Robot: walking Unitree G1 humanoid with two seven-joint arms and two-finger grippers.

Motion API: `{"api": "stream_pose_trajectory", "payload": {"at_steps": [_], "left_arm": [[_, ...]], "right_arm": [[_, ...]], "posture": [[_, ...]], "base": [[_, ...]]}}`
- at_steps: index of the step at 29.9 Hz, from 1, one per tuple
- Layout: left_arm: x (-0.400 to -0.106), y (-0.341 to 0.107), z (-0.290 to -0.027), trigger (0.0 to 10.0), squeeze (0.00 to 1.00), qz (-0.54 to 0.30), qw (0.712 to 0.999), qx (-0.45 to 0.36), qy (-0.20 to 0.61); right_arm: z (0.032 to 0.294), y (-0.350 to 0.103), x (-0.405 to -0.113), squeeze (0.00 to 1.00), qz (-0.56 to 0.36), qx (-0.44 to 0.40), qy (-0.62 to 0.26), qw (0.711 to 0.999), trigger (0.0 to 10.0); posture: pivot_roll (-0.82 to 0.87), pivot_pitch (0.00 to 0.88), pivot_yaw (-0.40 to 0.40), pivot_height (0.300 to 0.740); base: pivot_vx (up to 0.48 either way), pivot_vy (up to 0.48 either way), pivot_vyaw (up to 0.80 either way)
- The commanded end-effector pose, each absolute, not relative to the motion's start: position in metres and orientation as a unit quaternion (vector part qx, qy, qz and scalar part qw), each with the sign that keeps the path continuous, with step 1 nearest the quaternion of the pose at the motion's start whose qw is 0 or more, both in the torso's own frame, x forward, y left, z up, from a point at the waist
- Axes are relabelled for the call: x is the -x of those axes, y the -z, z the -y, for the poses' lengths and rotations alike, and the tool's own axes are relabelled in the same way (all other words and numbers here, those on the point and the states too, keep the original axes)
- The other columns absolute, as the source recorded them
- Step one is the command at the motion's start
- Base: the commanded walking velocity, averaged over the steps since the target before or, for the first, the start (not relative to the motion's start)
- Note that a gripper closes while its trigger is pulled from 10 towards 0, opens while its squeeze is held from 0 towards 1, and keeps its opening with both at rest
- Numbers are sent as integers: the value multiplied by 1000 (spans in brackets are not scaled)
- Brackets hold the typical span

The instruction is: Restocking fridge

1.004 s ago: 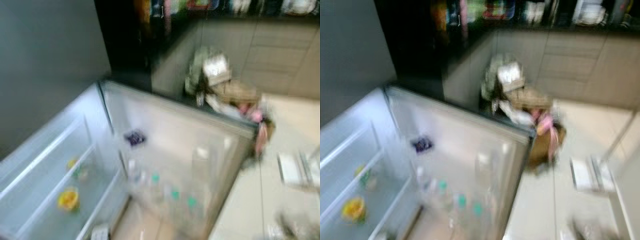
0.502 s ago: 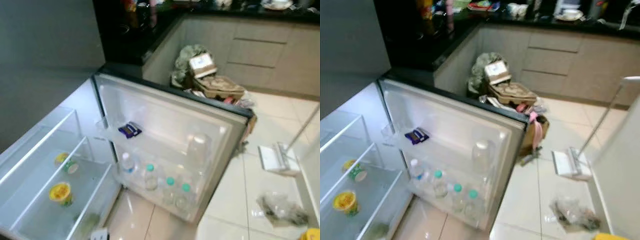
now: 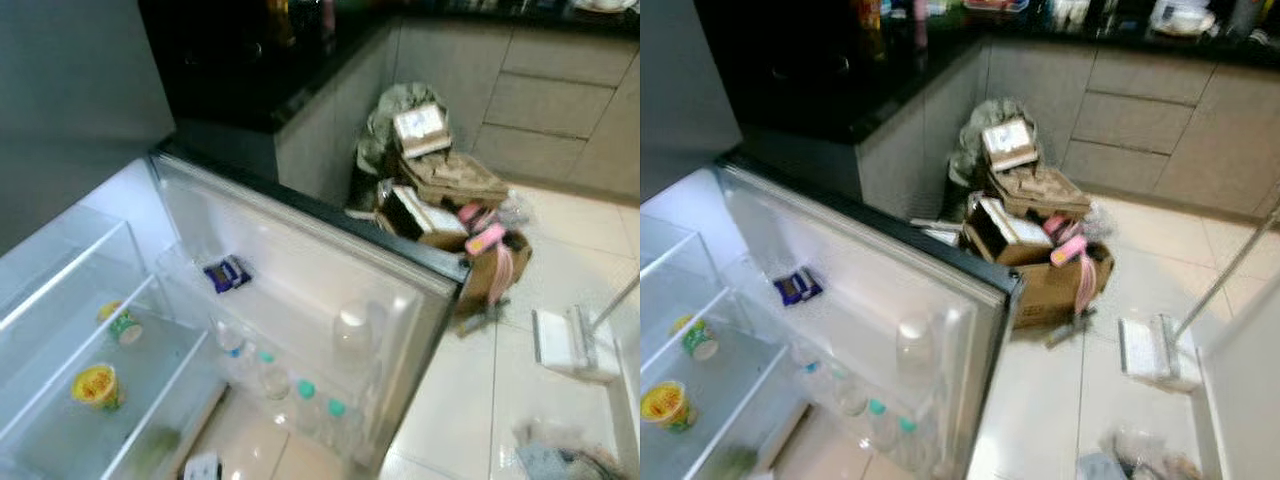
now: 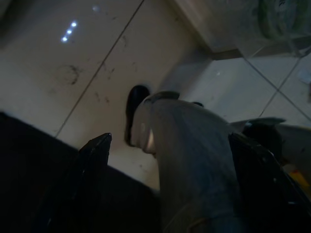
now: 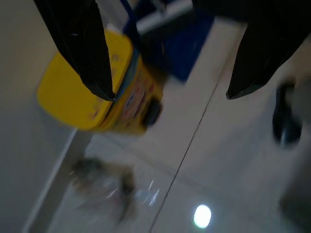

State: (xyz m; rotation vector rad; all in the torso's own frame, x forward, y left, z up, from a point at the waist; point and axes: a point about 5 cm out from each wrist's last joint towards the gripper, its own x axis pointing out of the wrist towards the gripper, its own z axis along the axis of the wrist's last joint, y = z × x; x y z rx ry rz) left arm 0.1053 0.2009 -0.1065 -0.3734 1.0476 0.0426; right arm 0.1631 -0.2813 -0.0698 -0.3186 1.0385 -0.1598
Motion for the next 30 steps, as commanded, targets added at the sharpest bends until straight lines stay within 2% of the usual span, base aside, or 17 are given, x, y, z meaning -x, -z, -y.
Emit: {"api": "stream_pose_trajectory", "payload": {"at_steps": [1,7,8,9,17,21,23,25,27,30], "left_arm": [[-99,109,-200,10000,0,-509,842,175,-19],[-99,109,-200,10000,0,-510,842,174,-18],[-100,108,-200,10000,0,-508,844,172,-13],[-101,108,-199,10000,0,-510,844,168,-5],[-101,109,-194,10000,0,-513,841,172,6],[-101,109,-194,10000,0,-511,842,174,-2],[-101,109,-195,10000,0,-510,842,173,-1],[-101,109,-195,10000,0,-510,842,173,-1],[-102,108,-195,10000,0,-510,843,172,0],[-102,108,-195,10000,0,-510,843,172,-1]], "right_arm": [[285,59,-183,0,-451,131,99,877,10000],[290,40,-210,0,-396,110,114,905,10000],[291,23,-232,0,-347,83,117,927,10000],[290,17,-240,0,-331,80,114,933,10000],[286,7,-255,0,-302,78,105,944,10000],[283,4,-260,0,-289,59,101,950,10000],[265,-3,-272,0,-257,5,29,966,10000],[265,-3,-272,0,-257,5,29,966,10000],[250,-11,-283,0,-227,-39,-36,972,10000],[243,-15,-288,0,-214,-57,-69,973,10000]], "posture": [[-93,0,-27,740],[-92,0,-30,740],[-92,0,-32,740],[-94,0,-33,740],[-90,0,-32,740],[-90,0,-32,740],[-94,0,-27,740],[-94,0,-27,740],[-96,0,-27,740],[-95,0,-27,740]], "base": [[0,0,0],[0,0,0],[0,0,0],[0,-480,0],[0,-473,0],[0,0,0],[0,0,0],[0,0,0],[0,0,0],[0,0,0]]}}
